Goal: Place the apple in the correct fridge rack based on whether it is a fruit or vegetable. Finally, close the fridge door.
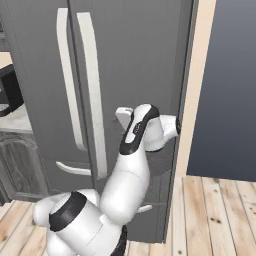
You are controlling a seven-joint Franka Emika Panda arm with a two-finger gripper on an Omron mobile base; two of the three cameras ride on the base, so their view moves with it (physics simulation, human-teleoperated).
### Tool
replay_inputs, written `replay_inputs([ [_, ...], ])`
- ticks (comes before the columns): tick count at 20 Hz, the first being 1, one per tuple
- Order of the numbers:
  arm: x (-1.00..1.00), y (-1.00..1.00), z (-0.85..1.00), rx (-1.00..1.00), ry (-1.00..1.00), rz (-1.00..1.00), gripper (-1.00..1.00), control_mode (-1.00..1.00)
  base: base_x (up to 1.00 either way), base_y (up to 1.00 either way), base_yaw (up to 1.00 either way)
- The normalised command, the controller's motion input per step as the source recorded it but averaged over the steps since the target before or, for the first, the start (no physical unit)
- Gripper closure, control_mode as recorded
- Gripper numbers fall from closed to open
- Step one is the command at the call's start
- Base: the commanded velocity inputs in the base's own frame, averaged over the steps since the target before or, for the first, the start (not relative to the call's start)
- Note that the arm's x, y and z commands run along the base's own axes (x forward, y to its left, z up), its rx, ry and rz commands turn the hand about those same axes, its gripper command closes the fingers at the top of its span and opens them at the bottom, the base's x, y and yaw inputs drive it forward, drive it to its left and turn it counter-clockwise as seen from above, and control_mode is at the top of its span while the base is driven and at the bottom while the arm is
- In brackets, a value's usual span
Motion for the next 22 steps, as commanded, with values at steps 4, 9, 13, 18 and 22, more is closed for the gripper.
replay_inputs([
  [4,0.82,0.44,0.53,-0.08,0.00,-0.38,-1.00,-1.00,0.00,0.00,0.00],
  [9,0.76,0.12,0.38,-0.05,0.01,-0.35,-1.00,-1.00,0.00,0.00,0.00],
  [13,0.56,0.00,0.00,-0.01,0.00,-0.23,-1.00,-1.00,0.00,0.00,0.00],
  [18,0.49,0.00,-0.34,0.00,0.00,-0.16,-1.00,-1.00,0.00,0.00,0.00],
  [22,0.73,0.00,-0.44,0.00,0.00,-0.15,-1.00,-1.00,0.00,0.00,0.00],
])
